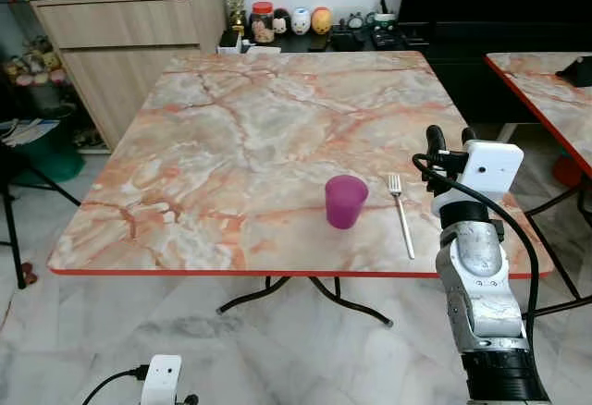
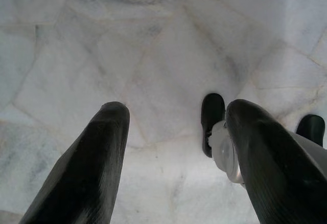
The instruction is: Setting the table
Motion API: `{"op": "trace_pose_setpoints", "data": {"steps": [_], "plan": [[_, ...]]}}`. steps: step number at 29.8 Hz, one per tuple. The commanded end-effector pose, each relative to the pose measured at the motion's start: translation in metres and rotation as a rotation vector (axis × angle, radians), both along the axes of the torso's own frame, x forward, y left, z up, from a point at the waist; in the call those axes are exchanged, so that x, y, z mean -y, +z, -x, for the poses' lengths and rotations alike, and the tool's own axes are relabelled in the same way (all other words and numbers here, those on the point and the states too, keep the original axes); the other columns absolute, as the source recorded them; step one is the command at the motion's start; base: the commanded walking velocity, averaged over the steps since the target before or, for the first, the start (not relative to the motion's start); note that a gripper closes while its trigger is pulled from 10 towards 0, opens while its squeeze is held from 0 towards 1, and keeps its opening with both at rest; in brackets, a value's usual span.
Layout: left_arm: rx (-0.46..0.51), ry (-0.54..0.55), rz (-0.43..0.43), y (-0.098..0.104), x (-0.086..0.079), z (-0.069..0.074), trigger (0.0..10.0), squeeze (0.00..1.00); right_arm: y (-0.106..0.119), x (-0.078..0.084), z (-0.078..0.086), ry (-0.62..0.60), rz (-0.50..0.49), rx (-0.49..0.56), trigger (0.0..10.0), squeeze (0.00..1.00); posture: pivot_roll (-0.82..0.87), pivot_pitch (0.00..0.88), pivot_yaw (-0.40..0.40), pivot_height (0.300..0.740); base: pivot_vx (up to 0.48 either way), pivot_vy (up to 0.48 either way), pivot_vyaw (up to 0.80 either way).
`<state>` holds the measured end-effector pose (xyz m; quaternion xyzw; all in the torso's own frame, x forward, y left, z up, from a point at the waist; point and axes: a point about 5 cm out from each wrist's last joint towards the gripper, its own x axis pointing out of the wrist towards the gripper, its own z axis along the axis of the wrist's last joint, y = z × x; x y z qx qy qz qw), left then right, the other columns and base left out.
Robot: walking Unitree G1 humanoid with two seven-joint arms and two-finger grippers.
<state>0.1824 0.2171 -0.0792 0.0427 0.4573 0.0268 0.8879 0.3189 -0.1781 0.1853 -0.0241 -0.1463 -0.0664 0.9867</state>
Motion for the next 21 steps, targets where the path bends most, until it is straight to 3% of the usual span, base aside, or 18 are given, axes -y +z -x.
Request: {"op": "trace_pose_setpoints", "data": {"steps": [1, 14, 21], "plan": [[-0.005, 0.001, 0.006, -0.0005, 0.0001, 0.0009, 10.0, 0.00, 0.0009, 0.0004, 0.0009, -0.003, -0.005, 0.009, 10.0, 0.00, 0.00, 0.000, 0.005, 0.740, 0.000, 0.000, 0.00], [-0.011, 0.007, 0.002, -0.0006, -0.0004, 0.0009, 10.0, 0.00, 0.0015, 0.0020, 0.0005, -0.008, -0.004, 0.010, 10.0, 0.00, 0.00, 0.000, 0.007, 0.740, 0.000, 0.000, 0.00], [-0.011, -0.001, -0.001, -0.0004, -0.0005, 0.0005, 10.0, 0.00, 0.0015, 0.0020, 0.0000, -0.009, -0.007, 0.009, 10.0, 0.00, 0.00, 0.000, 0.007, 0.740, 0.000, 0.214, 0.00]]}}
